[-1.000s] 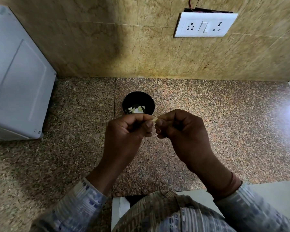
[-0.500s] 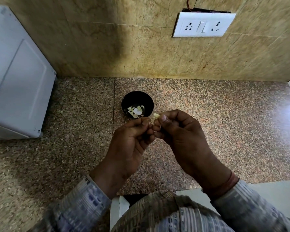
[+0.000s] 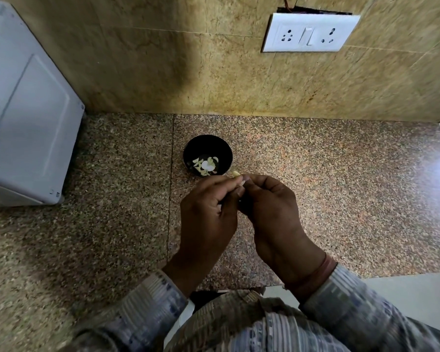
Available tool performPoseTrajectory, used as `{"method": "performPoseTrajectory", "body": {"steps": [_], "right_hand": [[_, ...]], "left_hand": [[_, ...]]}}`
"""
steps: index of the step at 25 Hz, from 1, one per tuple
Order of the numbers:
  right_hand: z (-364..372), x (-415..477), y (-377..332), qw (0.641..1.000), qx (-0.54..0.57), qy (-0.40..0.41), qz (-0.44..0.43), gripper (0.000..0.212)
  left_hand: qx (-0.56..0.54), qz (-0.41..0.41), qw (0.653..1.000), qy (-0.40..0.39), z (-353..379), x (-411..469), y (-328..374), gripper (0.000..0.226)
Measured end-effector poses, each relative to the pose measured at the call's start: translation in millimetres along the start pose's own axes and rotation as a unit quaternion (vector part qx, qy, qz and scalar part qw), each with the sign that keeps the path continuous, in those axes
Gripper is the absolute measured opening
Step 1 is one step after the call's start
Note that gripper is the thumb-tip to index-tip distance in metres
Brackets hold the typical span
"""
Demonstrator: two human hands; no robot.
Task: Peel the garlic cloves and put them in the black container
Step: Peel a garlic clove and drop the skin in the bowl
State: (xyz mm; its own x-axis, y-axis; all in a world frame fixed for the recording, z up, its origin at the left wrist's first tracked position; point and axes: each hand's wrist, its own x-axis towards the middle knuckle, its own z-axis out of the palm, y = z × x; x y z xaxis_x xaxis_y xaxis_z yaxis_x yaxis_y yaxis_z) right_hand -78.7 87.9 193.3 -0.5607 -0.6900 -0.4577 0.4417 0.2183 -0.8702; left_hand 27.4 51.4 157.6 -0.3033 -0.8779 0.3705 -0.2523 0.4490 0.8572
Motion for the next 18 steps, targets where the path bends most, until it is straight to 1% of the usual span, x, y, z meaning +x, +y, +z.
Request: {"method": "performPoseTrajectory", "body": {"steps": [3,6,9,10,11,12,13,14,15,16,17,18], "right_hand": [[0.0,-2.0,0.1,0.998,0.039,0.003,0.041,0.009],[-1.8,-1.2,4.5,0.995,0.062,0.015,0.08,0.007],[-7.5,4.2,9.1,0.99,0.071,0.01,0.121,0.009],[-10.2,7.0,11.6,0.988,0.074,0.002,0.133,0.011],[-12.9,9.9,13.8,0.987,0.077,-0.007,0.143,0.013],[-15.6,14.0,16.6,0.985,0.08,-0.018,0.154,0.014],[-17.6,18.7,19.4,0.982,0.087,-0.032,0.166,0.015],[-19.4,25.4,23.8,0.978,0.094,-0.043,0.179,0.016],[-21.3,34.2,30.4,0.975,0.096,-0.047,0.193,0.016],[-23.0,44.9,38.5,0.973,0.087,-0.046,0.208,0.015],[-24.2,58.5,49.3,0.972,0.064,-0.038,0.223,0.016],[-24.8,73.0,61.3,0.971,0.03,-0.028,0.235,0.017]], "left_hand": [[0.058,0.008,0.998,0.009,5.0,0.0,-9.9,0.021],[0.098,0.018,0.995,0.008,10.6,-1.3,-22.8,0.016],[0.117,0.0,0.993,0.0,11.3,0.7,-32.3,0.016],[0.115,-0.02,0.993,-0.012,11.6,1.5,-34.4,0.016],[0.092,-0.064,0.993,-0.029,11.7,2.2,-36.8,0.016],[0.032,-0.14,0.988,-0.049,11.1,3.8,-38.6,0.015],[-0.064,-0.237,0.968,-0.062,10.4,5.2,-40.5,0.013],[-0.173,-0.326,0.927,-0.065,8.7,5.7,-42.3,0.012],[-0.266,-0.388,0.881,-0.055,5.9,4.8,-44.0,0.016],[-0.329,-0.424,0.843,-0.04,3.6,2.1,-47.5,0.02],[-0.362,-0.445,0.819,-0.026,2.1,-2.2,-51.7,0.02],[-0.374,-0.46,0.805,-0.016,1.0,-7.5,-55.0,0.016]]}}
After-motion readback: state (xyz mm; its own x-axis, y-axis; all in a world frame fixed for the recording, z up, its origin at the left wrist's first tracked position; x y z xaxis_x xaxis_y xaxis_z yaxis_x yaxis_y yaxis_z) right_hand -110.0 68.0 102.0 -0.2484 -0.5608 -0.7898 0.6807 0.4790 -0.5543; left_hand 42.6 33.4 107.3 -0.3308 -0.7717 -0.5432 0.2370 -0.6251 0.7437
